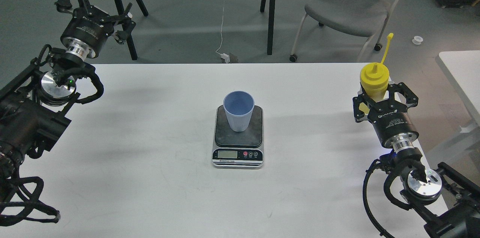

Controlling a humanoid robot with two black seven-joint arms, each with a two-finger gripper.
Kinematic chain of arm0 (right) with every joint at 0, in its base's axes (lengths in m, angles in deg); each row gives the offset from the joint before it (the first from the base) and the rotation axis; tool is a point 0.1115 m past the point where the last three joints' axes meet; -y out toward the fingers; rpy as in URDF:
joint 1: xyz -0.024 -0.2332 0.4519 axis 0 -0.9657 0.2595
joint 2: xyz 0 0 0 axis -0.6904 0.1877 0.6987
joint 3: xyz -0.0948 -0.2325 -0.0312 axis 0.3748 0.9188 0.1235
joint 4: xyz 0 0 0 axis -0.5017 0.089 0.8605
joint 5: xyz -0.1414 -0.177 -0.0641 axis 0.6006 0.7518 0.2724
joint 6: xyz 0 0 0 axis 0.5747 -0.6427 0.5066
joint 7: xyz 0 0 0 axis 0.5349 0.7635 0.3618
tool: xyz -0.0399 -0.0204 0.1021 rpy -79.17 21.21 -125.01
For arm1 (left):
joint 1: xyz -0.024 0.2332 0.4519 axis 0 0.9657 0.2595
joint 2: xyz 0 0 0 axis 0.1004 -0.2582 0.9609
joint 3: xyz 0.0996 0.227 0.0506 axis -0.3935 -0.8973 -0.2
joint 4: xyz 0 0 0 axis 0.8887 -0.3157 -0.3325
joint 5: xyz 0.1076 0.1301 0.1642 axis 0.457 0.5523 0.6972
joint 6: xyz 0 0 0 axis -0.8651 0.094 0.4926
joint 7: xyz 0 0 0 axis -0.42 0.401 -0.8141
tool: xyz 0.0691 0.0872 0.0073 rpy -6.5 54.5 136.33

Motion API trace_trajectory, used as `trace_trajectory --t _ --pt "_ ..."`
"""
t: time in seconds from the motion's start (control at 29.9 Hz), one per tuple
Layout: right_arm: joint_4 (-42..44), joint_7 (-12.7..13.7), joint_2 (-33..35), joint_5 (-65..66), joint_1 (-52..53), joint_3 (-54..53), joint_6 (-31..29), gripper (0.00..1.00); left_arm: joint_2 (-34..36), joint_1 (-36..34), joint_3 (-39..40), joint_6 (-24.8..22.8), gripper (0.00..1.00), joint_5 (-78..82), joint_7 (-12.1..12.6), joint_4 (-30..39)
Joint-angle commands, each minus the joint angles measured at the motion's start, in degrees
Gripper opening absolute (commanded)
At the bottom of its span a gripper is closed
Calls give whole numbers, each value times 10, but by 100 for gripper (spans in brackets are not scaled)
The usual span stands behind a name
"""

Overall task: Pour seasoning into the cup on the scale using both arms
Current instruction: 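Lower the yellow bottle back onto the table beside the scale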

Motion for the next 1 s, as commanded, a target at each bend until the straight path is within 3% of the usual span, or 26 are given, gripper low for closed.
trace_trajectory --t 0.0,0.13,0.47,0.6,0.7,0.97 --pt "2 -1 -3 1 -11 0 -40 42 3 0 0 0 99 8 -1 0" --pt "5 -1 -38 2 -22 3 -72 44 2 0 0 4 99 18 -2 1" --pt "54 0 -108 2 -37 3 -72 44 3 -2 0 7 99 19 -2 0" --pt "77 5 -110 2 -37 12 -72 44 6 -2 0 7 99 18 -2 0" --pt "85 27 -109 3 -37 18 -72 45 7 -2 1 11 99 18 -2 2" --pt "109 30 -111 1 -37 20 -72 50 6 -8 2 40 99 18 -1 43"
